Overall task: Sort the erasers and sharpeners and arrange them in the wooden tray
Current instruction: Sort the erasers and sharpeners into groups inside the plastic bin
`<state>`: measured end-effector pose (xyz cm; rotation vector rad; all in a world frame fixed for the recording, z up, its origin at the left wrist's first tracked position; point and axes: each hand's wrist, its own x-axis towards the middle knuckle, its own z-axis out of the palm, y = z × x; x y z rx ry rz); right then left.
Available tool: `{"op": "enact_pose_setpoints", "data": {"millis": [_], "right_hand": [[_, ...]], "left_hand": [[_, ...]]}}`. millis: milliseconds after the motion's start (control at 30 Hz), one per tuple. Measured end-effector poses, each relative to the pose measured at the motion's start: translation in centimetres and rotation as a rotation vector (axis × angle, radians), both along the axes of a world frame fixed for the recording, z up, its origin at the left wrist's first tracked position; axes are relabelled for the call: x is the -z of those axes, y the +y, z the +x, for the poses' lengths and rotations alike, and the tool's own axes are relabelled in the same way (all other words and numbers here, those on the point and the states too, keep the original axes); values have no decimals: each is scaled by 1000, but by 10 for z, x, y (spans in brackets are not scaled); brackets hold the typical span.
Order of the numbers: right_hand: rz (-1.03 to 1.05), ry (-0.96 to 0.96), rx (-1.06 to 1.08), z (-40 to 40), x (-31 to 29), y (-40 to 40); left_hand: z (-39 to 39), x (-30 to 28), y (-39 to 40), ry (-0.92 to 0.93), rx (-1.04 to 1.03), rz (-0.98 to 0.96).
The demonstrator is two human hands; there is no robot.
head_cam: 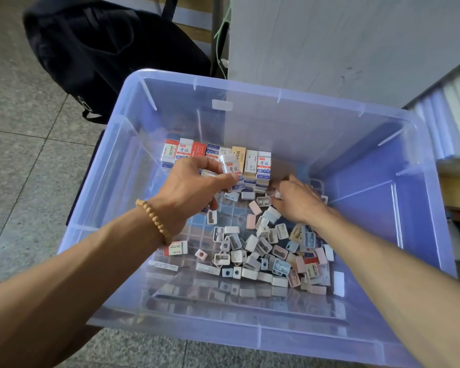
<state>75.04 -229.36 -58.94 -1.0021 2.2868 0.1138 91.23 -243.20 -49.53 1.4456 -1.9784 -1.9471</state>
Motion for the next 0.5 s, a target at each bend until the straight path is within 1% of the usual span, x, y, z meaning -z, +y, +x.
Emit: {"op": "enact_pose_setpoints", "data": {"millis": [67,167,233,267,333,367,400,433,500], "right_hand": [[-8,-85,7,4,-2,9],[52,-232,-52,16,-6,18],[22,-303,-31,20,-8,18],[-43,-284,37,19,-12,17],[-177,-149,190,10,-15,15],[-188,-109,252,4,-15,15],[-193,-118,319,-1,-15,15],[-216,-173,413,-4,-13,17],[-323,-391,700,-7,-11,19]], "left_hand": [[-1,-2,1,12,-1,5],[-4,-4,4,18,6,12],[-5,-5,6,25,21,8],[-5,-6,6,29,29,6],[-4,-6,7,35,42,1],[-3,-6,7,36,46,-1],[-3,-7,7,35,50,-2],[-3,-7,7,35,55,-3],[-3,-8,6,40,54,3]]}}
